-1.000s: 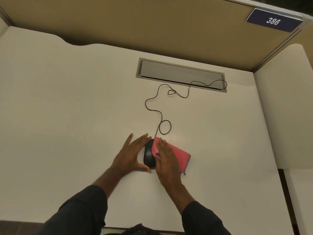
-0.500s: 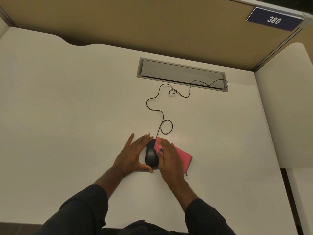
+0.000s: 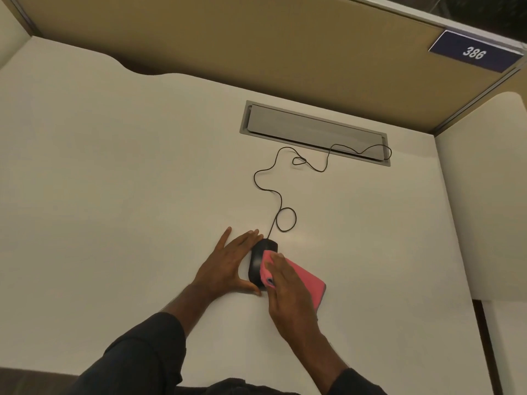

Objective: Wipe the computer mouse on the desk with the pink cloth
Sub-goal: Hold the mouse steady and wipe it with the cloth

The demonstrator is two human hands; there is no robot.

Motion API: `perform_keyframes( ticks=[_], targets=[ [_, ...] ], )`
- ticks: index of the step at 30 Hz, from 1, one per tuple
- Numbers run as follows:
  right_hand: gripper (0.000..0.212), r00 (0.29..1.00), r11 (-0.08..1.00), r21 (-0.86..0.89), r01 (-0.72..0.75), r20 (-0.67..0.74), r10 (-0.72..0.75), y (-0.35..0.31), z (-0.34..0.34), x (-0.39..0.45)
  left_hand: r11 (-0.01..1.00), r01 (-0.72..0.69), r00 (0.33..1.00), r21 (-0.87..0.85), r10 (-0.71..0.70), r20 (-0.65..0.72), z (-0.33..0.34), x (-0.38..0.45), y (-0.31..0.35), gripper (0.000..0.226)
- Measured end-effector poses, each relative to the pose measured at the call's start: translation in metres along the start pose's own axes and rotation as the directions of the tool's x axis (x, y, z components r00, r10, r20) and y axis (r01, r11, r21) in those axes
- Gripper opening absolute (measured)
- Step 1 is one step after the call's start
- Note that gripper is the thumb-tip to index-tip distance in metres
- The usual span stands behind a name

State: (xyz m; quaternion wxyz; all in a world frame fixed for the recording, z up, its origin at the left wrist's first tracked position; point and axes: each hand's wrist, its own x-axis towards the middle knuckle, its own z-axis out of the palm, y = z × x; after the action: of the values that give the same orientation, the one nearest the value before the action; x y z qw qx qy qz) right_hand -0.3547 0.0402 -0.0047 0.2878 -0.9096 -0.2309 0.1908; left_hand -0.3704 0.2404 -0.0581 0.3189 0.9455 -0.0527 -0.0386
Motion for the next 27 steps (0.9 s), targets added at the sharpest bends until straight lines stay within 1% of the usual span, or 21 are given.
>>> perform_keyframes(
  ticks=[2, 3, 4, 5, 6, 7, 8, 9, 10, 12, 14, 15, 16, 17, 18, 20, 22, 26, 27],
  targets=[
    [0.058, 1.0, 1.0, 0.006, 0.0, -0.014, 0.0, -0.002, -0.003, -0.005, 1.0, -0.008, 1.0, -0.002, 0.008, -0.001, -0.001, 0.0, 0.0, 0.125],
    [0.054, 0.999, 0.998, 0.067, -0.002, -0.049, 0.005, -0.004, -0.007, -0.005, 1.0, -0.017, 1.0, -0.002, 0.017, -0.004, -0.001, 0.0, 0.0, 0.125],
    [0.047, 0.994, 0.985, 0.172, -0.011, -0.109, 0.03, -0.006, -0.012, -0.004, 1.0, -0.027, 1.0, -0.002, 0.027, -0.009, -0.002, 0.0, -0.001, 0.126],
    [0.039, 0.982, 0.955, 0.296, -0.03, -0.17, 0.084, -0.008, -0.018, -0.002, 0.999, -0.033, 0.999, -0.002, 0.033, -0.013, -0.003, 0.0, -0.001, 0.127],
    [0.032, 0.966, 0.907, 0.415, -0.067, -0.202, 0.164, -0.01, -0.023, 0.002, 0.999, -0.034, 0.999, -0.002, 0.034, -0.014, -0.004, 0.0, 0.0, 0.128],
    [0.027, 0.945, 0.852, 0.51, -0.12, -0.205, 0.256, -0.012, -0.028, 0.008, 0.999, -0.032, 0.999, -0.001, 0.032, -0.013, -0.004, 0.0, -0.001, 0.129],
    [0.024, 0.923, 0.806, 0.568, -0.165, -0.2, 0.33, -0.012, -0.031, 0.014, 1.0, -0.031, 0.999, 0.001, 0.031, -0.011, -0.004, 0.0, -0.001, 0.129],
    [0.023, 0.913, 0.795, 0.579, -0.179, -0.203, 0.353, -0.012, -0.034, 0.02, 1.0, -0.03, 1.0, 0.004, 0.03, -0.009, -0.004, 0.0, -0.001, 0.128],
    [0.024, 0.923, 0.815, 0.557, -0.162, -0.207, 0.325, -0.014, -0.036, 0.024, 1.0, -0.029, 1.0, 0.007, 0.029, -0.009, -0.004, 0.0, -0.001, 0.128],
    [0.031, 0.965, 0.889, 0.45, -0.088, -0.183, 0.188, -0.016, -0.037, 0.034, 0.999, -0.033, 0.999, 0.01, 0.033, -0.016, -0.004, 0.0, -0.001, 0.128],
    [0.045, 0.996, 0.966, 0.257, -0.028, -0.08, 0.05, -0.017, -0.028, 0.043, 0.999, -0.037, 0.999, 0.012, 0.038, -0.02, -0.003, 0.0, 0.0, 0.127],
    [0.054, 1.0, 0.993, 0.115, 0.013, -0.006, -0.012, -0.016, -0.021, 0.046, 0.999, -0.036, 0.999, 0.016, 0.036, -0.018, -0.003, 0.0, 0.0, 0.127],
    [0.063, 0.996, 0.997, -0.029, 0.068, 0.063, -0.066, -0.016, -0.014, 0.048, 0.999, -0.031, 0.999, 0.021, 0.032, -0.015, -0.002, 0.0, 0.0, 0.127],
    [0.071, 0.989, 0.983, -0.139, 0.119, 0.103, -0.105, -0.017, -0.009, 0.049, 0.999, -0.026, 1.0, 0.022, 0.026, -0.013, -0.002, 0.0, 0.001, 0.126],
    [0.077, 0.985, 0.968, -0.199, 0.151, 0.112, -0.13, -0.018, -0.007, 0.048, 1.0, -0.018, 1.0, 0.022, 0.019, -0.012, -0.002, 0.001, 0.001, 0.126],
    [0.085, 0.985, 0.947, -0.275, 0.164, 0.089, -0.145, -0.017, -0.005, 0.045, 1.0, -0.008, 1.0, 0.024, 0.008, -0.012, -0.002, 0.001, 0.001, 0.125],
    [0.087, 0.983, 0.919, -0.353, 0.177, 0.017, -0.183, -0.015, -0.003, 0.04, 1.0, -0.011, 1.0, 0.028, 0.011, -0.007, -0.001, 0.001, 0.001, 0.125],
    [0.077, 0.968, 0.924, -0.324, 0.201, -0.081, -0.239, -0.01, 0.002, 0.027, 1.0, -0.013, 1.0, 0.029, 0.013, -0.002, -0.001, 0.0, 0.0, 0.125],
    [0.075, 0.959, 0.916, -0.344, 0.208, -0.111, -0.259, -0.008, 0.003, 0.025, 1.0, -0.015, 1.0, 0.024, 0.015, -0.009, 0.0, 0.0, 0.0, 0.124]
  ],
)
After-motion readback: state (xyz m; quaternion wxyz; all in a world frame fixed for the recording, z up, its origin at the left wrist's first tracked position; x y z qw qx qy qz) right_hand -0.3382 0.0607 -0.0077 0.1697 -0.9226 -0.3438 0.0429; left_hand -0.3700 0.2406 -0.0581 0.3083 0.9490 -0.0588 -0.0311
